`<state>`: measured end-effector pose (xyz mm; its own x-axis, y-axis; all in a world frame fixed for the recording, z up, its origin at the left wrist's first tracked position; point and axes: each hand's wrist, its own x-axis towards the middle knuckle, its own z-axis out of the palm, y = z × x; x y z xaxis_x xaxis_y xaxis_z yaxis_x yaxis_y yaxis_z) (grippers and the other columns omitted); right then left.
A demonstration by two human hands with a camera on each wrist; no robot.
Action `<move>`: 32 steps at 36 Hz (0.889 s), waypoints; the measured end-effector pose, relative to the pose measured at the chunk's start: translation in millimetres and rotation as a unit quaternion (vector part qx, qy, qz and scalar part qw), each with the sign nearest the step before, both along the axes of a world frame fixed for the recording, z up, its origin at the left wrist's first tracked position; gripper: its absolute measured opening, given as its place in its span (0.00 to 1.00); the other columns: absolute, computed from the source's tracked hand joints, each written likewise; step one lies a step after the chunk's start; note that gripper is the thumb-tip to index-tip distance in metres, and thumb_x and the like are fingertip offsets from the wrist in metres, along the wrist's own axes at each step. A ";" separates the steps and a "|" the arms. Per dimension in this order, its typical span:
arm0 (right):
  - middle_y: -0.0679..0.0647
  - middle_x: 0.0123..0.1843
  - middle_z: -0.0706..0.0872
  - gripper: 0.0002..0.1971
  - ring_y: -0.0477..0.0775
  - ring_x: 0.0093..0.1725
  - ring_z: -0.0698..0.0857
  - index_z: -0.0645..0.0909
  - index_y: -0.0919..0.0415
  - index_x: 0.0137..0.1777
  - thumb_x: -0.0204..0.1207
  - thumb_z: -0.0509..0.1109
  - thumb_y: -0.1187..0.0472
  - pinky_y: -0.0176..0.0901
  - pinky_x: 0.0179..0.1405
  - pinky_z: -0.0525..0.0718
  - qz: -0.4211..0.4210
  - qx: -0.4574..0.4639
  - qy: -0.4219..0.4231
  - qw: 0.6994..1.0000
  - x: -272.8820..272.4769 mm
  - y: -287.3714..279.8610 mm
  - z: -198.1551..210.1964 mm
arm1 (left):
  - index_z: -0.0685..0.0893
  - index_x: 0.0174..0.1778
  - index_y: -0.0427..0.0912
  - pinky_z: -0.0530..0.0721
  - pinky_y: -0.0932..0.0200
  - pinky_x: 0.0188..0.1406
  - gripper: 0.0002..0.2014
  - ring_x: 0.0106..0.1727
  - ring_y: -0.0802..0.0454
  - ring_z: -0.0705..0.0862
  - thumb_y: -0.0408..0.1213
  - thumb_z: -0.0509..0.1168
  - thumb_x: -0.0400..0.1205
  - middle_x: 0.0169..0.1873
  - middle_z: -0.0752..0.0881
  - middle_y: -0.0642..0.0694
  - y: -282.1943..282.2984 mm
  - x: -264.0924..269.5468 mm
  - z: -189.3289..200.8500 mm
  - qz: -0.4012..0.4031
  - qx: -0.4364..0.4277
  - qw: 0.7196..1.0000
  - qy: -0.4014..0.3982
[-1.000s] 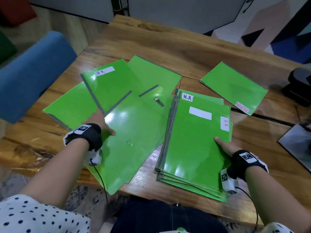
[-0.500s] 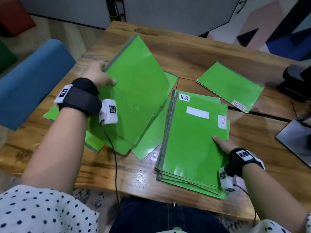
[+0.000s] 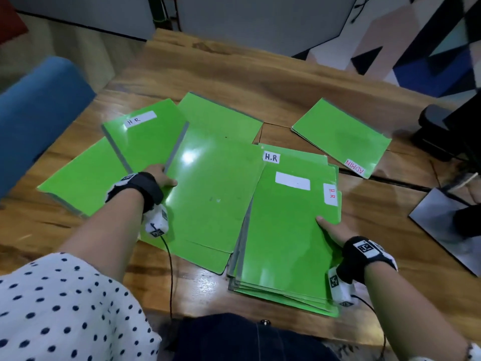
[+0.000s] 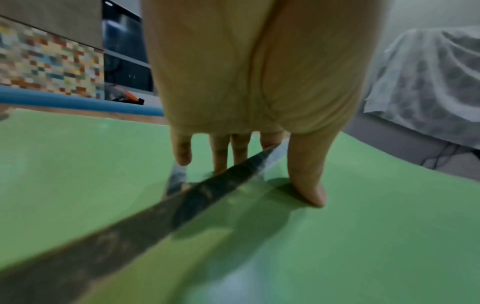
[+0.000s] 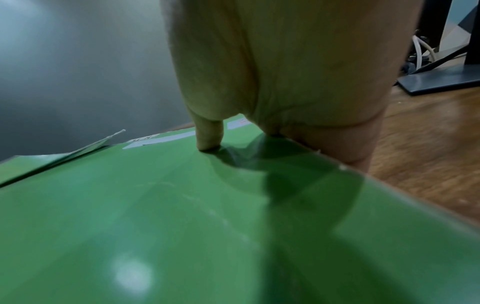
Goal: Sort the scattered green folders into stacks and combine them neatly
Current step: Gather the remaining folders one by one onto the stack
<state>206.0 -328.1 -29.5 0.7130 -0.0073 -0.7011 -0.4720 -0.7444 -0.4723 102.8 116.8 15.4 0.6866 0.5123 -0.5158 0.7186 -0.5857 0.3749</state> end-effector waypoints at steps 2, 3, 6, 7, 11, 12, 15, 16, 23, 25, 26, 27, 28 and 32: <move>0.62 0.73 0.77 0.31 0.64 0.69 0.78 0.69 0.63 0.76 0.79 0.64 0.43 0.56 0.72 0.72 0.004 0.001 0.000 1.000 -1.1 2.4 5.0 | 0.79 0.65 0.32 0.82 0.48 0.56 0.24 0.48 0.42 0.81 0.43 0.72 0.77 0.59 0.85 0.33 2.7 -3.5 -6.4 -0.004 0.008 1.000 0.001; 0.63 0.73 0.77 0.31 0.64 0.69 0.78 0.69 0.63 0.76 0.79 0.64 0.44 0.55 0.71 0.72 0.005 -0.002 0.001 1.000 -0.6 2.8 6.1 | 0.79 0.65 0.32 0.82 0.48 0.57 0.24 0.50 0.40 0.83 0.44 0.72 0.77 0.59 0.85 0.33 3.1 -5.0 -7.3 -0.004 0.008 1.000 0.003; 0.64 0.72 0.78 0.30 0.64 0.65 0.80 0.70 0.64 0.75 0.79 0.64 0.44 0.54 0.68 0.75 0.005 -0.001 0.002 1.000 1.3 1.3 4.5 | 0.77 0.69 0.33 0.80 0.47 0.61 0.26 0.59 0.36 0.83 0.42 0.71 0.78 0.61 0.84 0.34 1.9 -11.4 -7.1 0.007 -0.023 1.000 -0.006; 0.65 0.71 0.78 0.30 0.64 0.62 0.81 0.71 0.65 0.74 0.80 0.64 0.45 0.53 0.65 0.76 0.000 -0.002 0.003 1.000 1.4 0.8 3.9 | 0.76 0.69 0.33 0.80 0.47 0.61 0.26 0.60 0.36 0.83 0.41 0.71 0.78 0.62 0.83 0.34 0.2 -13.7 -5.3 0.013 -0.031 0.999 -0.004; 0.65 0.69 0.80 0.29 0.60 0.55 0.80 0.73 0.65 0.72 0.79 0.65 0.45 0.53 0.63 0.76 -0.004 0.001 0.005 1.000 1.4 -0.7 -0.3 | 0.74 0.72 0.33 0.78 0.47 0.61 0.28 0.63 0.36 0.81 0.42 0.71 0.78 0.64 0.82 0.34 -5.3 -24.7 1.9 0.026 -0.035 0.999 0.027; 0.65 0.69 0.80 0.29 0.61 0.56 0.81 0.73 0.66 0.72 0.79 0.65 0.45 0.52 0.64 0.76 -0.005 0.001 0.005 1.000 1.7 -0.8 -1.2 | 0.74 0.72 0.33 0.78 0.47 0.61 0.29 0.63 0.36 0.81 0.42 0.71 0.78 0.64 0.82 0.34 -5.3 -26.7 5.0 0.026 -0.036 0.999 0.030; 0.66 0.69 0.79 0.30 0.63 0.60 0.81 0.71 0.66 0.73 0.79 0.65 0.45 0.54 0.65 0.75 -0.006 -0.008 0.007 1.000 1.6 0.2 -0.6 | 0.74 0.72 0.32 0.77 0.50 0.56 0.29 0.54 0.41 0.79 0.41 0.71 0.78 0.60 0.82 0.35 -5.6 -29.1 24.2 0.031 -0.035 0.999 0.009; 0.66 0.69 0.79 0.31 0.64 0.62 0.81 0.71 0.67 0.73 0.79 0.65 0.44 0.54 0.65 0.76 -0.009 -0.015 0.009 1.000 1.4 1.0 0.0 | 0.74 0.72 0.32 0.76 0.51 0.53 0.28 0.52 0.43 0.77 0.41 0.71 0.78 0.56 0.81 0.36 -6.0 -28.1 32.6 0.033 -0.029 0.999 -0.004; 0.67 0.68 0.80 0.39 0.66 0.63 0.82 0.72 0.70 0.71 0.75 0.63 0.35 0.59 0.67 0.78 0.012 -0.063 0.008 0.998 1.5 6.2 -2.1 | 0.77 0.67 0.34 0.78 0.51 0.52 0.26 0.60 0.37 0.82 0.30 0.74 0.73 0.61 0.83 0.33 -32.1 -6.1 108.8 0.012 0.072 0.990 -0.118; 0.67 0.70 0.79 0.41 0.66 0.64 0.81 0.71 0.70 0.72 0.74 0.62 0.33 0.58 0.67 0.78 0.024 -0.073 0.007 0.997 0.5 8.4 -1.9 | 0.79 0.62 0.35 0.79 0.48 0.54 0.21 0.59 0.36 0.82 0.29 0.73 0.73 0.58 0.84 0.33 -45.9 -0.5 130.4 -0.017 0.113 0.983 -0.145; 0.68 0.71 0.78 0.41 0.66 0.65 0.81 0.71 0.71 0.73 0.75 0.61 0.34 0.57 0.68 0.78 0.026 -0.078 0.006 0.997 -1.1 10.1 0.0 | 0.80 0.59 0.37 0.79 0.48 0.53 0.18 0.58 0.35 0.83 0.28 0.71 0.74 0.57 0.84 0.34 -53.2 2.1 139.9 -0.032 0.138 0.977 -0.158; 0.68 0.72 0.77 0.41 0.67 0.66 0.80 0.70 0.72 0.74 0.76 0.61 0.35 0.56 0.68 0.77 0.031 -0.082 0.003 0.996 -3.0 11.8 2.6 | 0.79 0.57 0.38 0.79 0.48 0.52 0.15 0.57 0.35 0.83 0.27 0.68 0.74 0.55 0.85 0.34 -60.8 4.2 149.3 -0.046 0.165 0.970 -0.170; 0.68 0.72 0.76 0.40 0.67 0.67 0.80 0.69 0.73 0.74 0.78 0.60 0.36 0.56 0.68 0.77 0.034 -0.087 0.000 0.996 -5.1 13.3 4.6 | 0.78 0.55 0.40 0.79 0.48 0.50 0.13 0.56 0.34 0.83 0.27 0.66 0.74 0.54 0.85 0.33 -69.1 5.1 158.5 -0.059 0.190 0.963 -0.182; 0.68 0.71 0.78 0.37 0.66 0.65 0.80 0.70 0.73 0.73 0.79 0.60 0.39 0.52 0.66 0.78 0.025 -0.085 -0.002 0.996 -7.7 14.9 7.1 | 0.71 0.44 0.44 0.75 0.49 0.44 0.09 0.52 0.33 0.82 0.27 0.62 0.74 0.47 0.83 0.35 -90.4 3.8 194.2 -0.089 0.254 0.934 -0.233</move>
<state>198.2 -313.2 -22.3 0.7181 -0.0905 -0.6900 -0.4313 -0.8360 -0.3392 106.6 26.4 209.6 0.8734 0.4665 0.1399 0.4211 -0.8676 0.2644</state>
